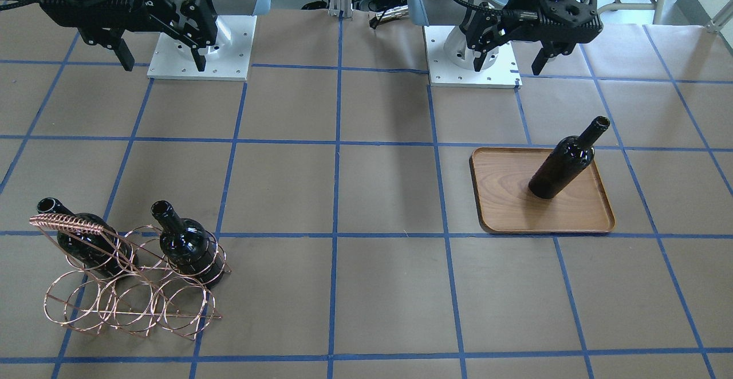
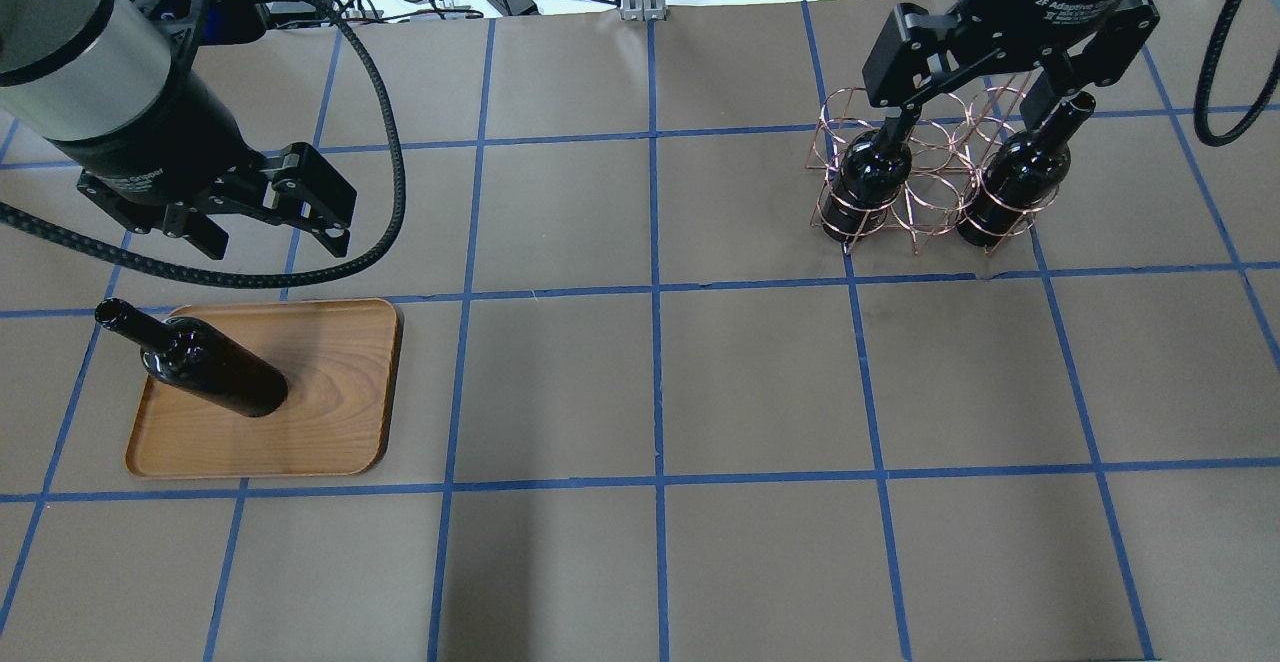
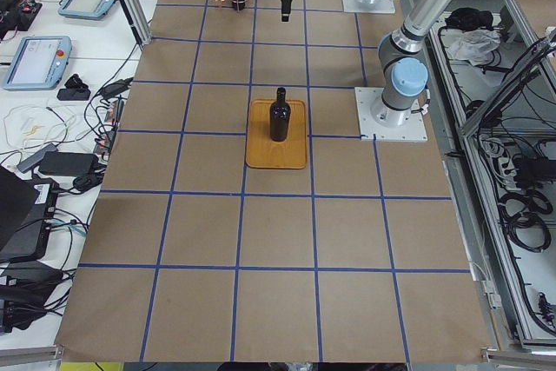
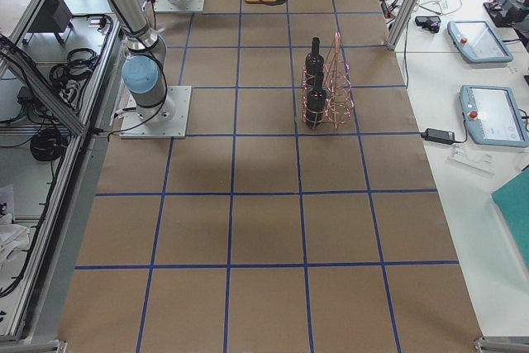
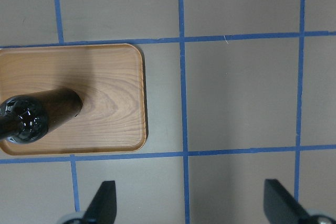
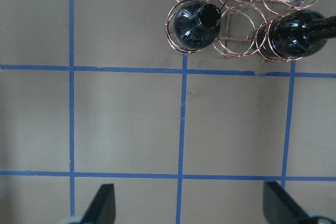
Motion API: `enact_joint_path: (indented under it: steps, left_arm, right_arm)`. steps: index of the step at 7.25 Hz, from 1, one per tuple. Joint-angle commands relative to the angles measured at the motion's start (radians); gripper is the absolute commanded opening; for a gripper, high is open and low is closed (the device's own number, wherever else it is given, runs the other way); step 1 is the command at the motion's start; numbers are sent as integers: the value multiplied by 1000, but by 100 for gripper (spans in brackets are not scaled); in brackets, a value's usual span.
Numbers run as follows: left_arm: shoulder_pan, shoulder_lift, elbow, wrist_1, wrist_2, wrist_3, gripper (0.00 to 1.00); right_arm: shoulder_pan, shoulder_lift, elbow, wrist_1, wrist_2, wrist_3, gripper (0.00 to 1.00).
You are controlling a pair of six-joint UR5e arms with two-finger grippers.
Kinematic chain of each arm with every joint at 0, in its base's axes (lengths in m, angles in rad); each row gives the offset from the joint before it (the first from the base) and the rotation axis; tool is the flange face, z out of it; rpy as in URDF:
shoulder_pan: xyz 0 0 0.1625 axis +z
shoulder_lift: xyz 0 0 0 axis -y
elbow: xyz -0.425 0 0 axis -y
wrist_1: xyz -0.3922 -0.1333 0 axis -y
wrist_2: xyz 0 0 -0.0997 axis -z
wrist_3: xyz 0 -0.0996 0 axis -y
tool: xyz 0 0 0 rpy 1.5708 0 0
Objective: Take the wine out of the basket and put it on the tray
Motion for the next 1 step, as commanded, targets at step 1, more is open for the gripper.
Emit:
enact_joint_path:
  steps: [1]
  left_arm:
    - [0,1,0,-2,2,0,100]
  right_arm:
    - [0,1,0,0,-2,-1,100]
